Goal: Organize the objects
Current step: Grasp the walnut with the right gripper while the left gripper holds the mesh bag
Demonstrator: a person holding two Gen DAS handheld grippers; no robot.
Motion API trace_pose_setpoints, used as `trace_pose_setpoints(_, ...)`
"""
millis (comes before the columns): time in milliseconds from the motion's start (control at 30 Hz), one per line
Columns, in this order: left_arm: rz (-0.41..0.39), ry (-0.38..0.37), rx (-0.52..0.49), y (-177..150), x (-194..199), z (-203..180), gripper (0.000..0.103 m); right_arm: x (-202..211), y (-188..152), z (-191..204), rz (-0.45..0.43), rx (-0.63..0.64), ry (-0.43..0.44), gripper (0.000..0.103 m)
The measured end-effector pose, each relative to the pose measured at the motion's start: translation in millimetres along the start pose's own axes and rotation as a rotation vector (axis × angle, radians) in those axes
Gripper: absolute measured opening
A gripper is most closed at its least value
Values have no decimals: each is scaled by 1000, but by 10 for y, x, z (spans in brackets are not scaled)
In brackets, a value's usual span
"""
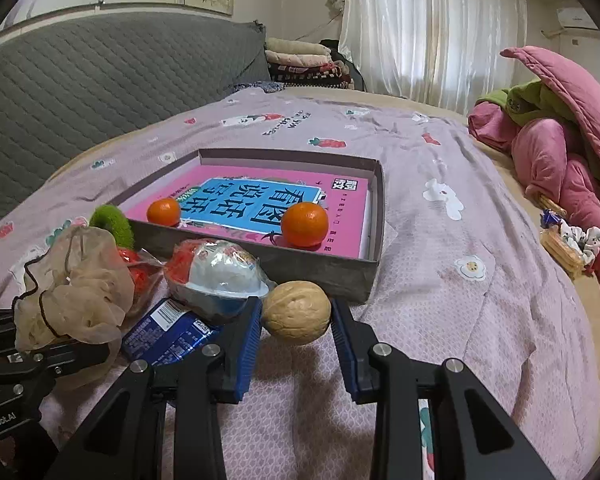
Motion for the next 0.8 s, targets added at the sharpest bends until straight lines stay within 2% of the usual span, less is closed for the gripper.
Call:
trace_pose_setpoints(367,-44,31,-28,104,154,-37,15,168,61,54,-50,-2,36,36)
trace_pose_setpoints(800,-79,69,-16,244,266,44,15,393,196,116,-127,-1,63,36)
Point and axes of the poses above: each gripper's, at about its wrist camera, not at the fingertips, and x roughly against the way its jaws point, z to its left, y to its top, the point moved 9 cm from there along -x, roughly the way its jaws point, and after that the axes turned 2 degrees about x, right-handed, at the moved point
